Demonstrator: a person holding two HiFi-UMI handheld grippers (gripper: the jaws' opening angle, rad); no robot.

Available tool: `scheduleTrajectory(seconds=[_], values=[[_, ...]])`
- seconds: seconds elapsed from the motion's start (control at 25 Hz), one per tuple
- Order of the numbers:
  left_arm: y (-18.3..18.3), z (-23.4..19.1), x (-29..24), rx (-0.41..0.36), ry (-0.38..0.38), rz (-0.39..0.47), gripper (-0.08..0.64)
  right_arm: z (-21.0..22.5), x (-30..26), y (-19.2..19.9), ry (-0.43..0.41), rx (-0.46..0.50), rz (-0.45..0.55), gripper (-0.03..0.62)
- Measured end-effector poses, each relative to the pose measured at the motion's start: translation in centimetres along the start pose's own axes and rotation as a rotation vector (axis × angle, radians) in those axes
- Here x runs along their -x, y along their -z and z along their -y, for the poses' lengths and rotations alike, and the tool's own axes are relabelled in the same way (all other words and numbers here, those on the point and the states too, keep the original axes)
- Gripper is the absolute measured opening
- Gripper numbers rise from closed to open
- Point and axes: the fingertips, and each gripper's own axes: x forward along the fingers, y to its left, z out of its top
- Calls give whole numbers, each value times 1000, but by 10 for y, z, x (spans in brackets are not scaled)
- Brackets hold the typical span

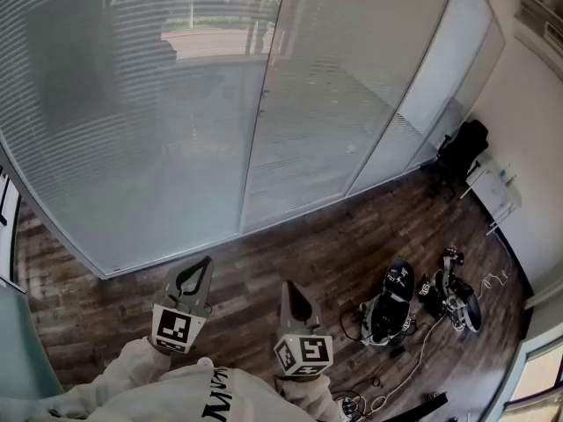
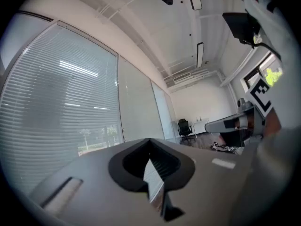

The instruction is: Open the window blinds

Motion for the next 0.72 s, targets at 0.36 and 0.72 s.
scheduleTrajectory(seconds=[0.36, 0.72], values=[[5, -11, 5, 6, 1, -13, 0, -9, -3, 3, 5, -15, -5, 0], [6, -4, 1, -3, 0, -23, 0, 4, 2, -2, 14, -47, 17, 0]])
